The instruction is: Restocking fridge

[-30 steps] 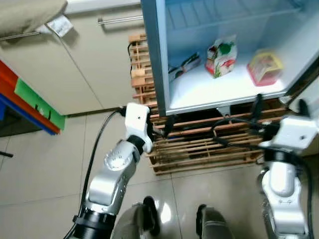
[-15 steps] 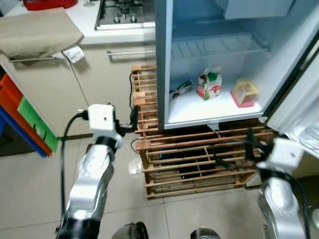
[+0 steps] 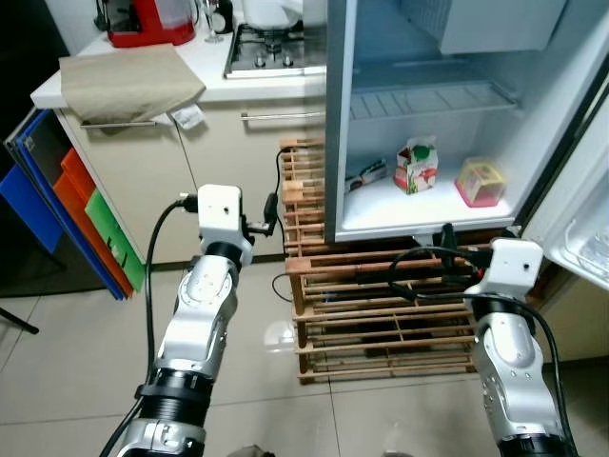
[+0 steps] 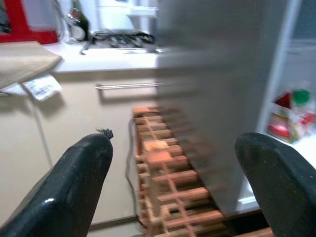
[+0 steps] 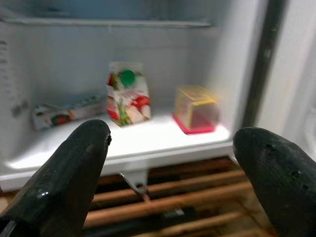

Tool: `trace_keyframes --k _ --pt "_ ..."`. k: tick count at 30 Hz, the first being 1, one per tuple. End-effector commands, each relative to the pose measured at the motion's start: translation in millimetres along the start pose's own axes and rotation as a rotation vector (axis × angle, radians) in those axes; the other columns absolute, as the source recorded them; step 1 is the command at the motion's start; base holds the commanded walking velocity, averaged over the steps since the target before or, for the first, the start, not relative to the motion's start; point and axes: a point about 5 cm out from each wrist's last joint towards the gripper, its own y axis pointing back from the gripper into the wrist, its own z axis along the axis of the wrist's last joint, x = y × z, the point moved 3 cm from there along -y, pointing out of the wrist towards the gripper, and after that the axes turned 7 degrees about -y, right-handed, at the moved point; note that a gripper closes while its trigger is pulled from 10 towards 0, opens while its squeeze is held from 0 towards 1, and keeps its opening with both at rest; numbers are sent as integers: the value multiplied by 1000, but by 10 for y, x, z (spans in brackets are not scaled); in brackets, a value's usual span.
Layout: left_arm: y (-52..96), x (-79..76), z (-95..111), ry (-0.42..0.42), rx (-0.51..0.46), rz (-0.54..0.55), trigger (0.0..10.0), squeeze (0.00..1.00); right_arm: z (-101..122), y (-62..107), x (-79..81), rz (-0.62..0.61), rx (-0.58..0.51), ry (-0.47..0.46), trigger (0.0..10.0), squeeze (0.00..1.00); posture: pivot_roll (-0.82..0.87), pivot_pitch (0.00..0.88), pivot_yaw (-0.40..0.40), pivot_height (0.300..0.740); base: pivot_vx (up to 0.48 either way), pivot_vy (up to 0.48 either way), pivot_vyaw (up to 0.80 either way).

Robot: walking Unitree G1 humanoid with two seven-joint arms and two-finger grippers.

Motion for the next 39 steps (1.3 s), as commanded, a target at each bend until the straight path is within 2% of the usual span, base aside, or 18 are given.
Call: trace_keyframes --k 1,10,13,20,25,28,31,32,33,35,36,37,38,39 --pt "-1 22 28 -7 -16 -4 10000 0 -9 6 -66 -19 4 7 10000 0 -208 0 79 740 0 0 0" --pt "43 -29 31 25 -49 -42 10000 0 -40 19 -143 -28 18 28 10000 0 -212 7 83 740 0 -427 0" --pt "57 -36 49 63 -68 -49 10000 0 -45 24 -165 -30 22 29 10000 0 -213 6 83 740 0 -469 0" --pt "64 -50 35 67 -63 -54 10000 0 -68 43 -187 -25 33 36 10000 0 -219 6 81 740 0 -460 0" --pt "66 -65 19 74 -59 -63 10000 0 -108 96 -211 -20 48 40 10000 0 -228 1 83 740 0 -461 0" --pt "62 -82 -5 74 -49 -70 10000 0 -187 190 -242 -12 75 46 10000 0 -236 1 85 740 0 -460 0" --pt "49 -83 -24 73 -41 -71 10000 0 -264 263 -270 12 100 114 10000 0 -240 0 86 740 0 -458 0" --pt "12 -85 -72 81 -17 -81 10000 0 -415 351 -274 63 162 146 10000 0 -244 0 87 740 259 -401 0" --pt "12 -85 -72 81 -17 -81 10000 0 -415 351 -274 63 162 146 10000 0 -244 0 87 740 259 -401 0" --pt "-34 -28 -125 109 6 -55 10000 0 -663 477 -295 114 285 170 10000 0 -248 0 86 740 133 0 0" --pt "-61 -10 -173 106 30 -51 10000 0 -854 588 -364 118 385 198 10000 0 -249 0 87 740 0 0 0" --pt "-108 -9 -297 61 101 -57 10000 0 -1230 837 -582 78 617 278 10000 0 -248 0 88 740 0 0 0" --pt "-121 -10 -352 39 131 -61 10000 0 -1332 934 -677 52 692 294 10000 0 -247 0 88 740 0 0 0" --pt "-121 -10 -352 39 131 -61 10000 0 -1332 934 -677 52 692 294 10000 0 -247 0 88 740 0 0 0"
